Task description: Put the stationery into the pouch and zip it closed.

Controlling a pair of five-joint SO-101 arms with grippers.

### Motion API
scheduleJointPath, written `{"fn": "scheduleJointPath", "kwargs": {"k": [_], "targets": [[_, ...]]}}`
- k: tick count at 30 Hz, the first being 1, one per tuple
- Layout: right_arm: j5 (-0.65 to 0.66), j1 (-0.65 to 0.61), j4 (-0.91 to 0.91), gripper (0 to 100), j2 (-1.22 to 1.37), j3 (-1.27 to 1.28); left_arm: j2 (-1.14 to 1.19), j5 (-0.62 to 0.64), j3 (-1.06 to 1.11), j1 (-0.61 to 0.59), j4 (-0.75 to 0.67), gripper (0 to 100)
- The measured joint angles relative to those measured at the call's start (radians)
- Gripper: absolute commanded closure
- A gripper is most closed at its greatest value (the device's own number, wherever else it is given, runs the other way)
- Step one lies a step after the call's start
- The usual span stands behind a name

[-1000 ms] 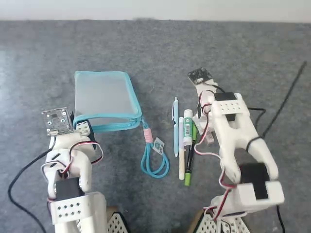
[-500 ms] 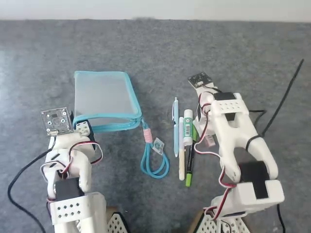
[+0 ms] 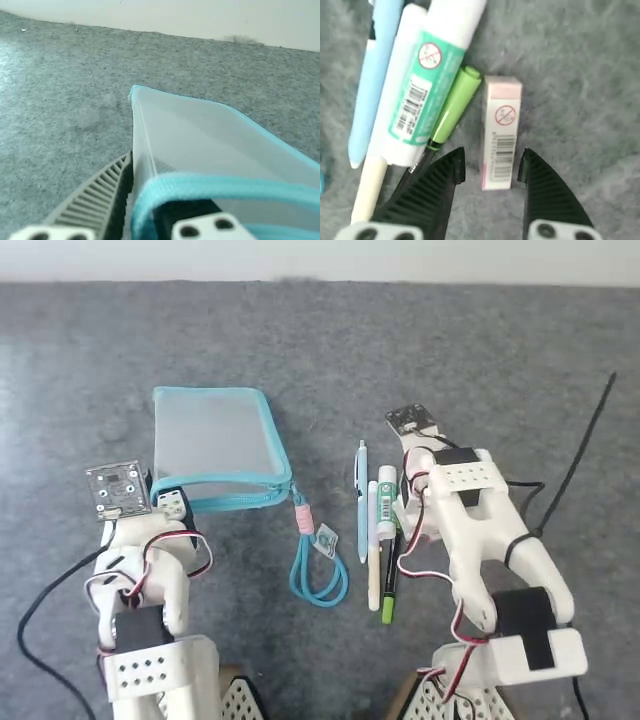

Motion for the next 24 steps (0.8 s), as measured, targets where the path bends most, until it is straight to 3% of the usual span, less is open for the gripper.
{"fn": "scheduleJointPath", "kwargs": {"k": [4, 11, 16, 24], "targets": [[0.0, 0.009, -0.018, 98.9, 0.046, -0.003, 0.0, 0.0, 0.0, 0.0, 0.0, 99], [-0.002, 0.009, 0.021, 99.0, -0.002, -0.009, 0.0, 0.0, 0.008, 0.006, 0.0, 99], [0.0, 0.005, 0.138, 99.0, -0.209, -0.009, 0.0, 0.0, 0.041, 0.107, 0.0, 99], [0.002, -0.19, 0.359, 99.0, -0.582, -0.02, 0.0, -0.006, 0.051, 0.213, -0.003, 99]]}}
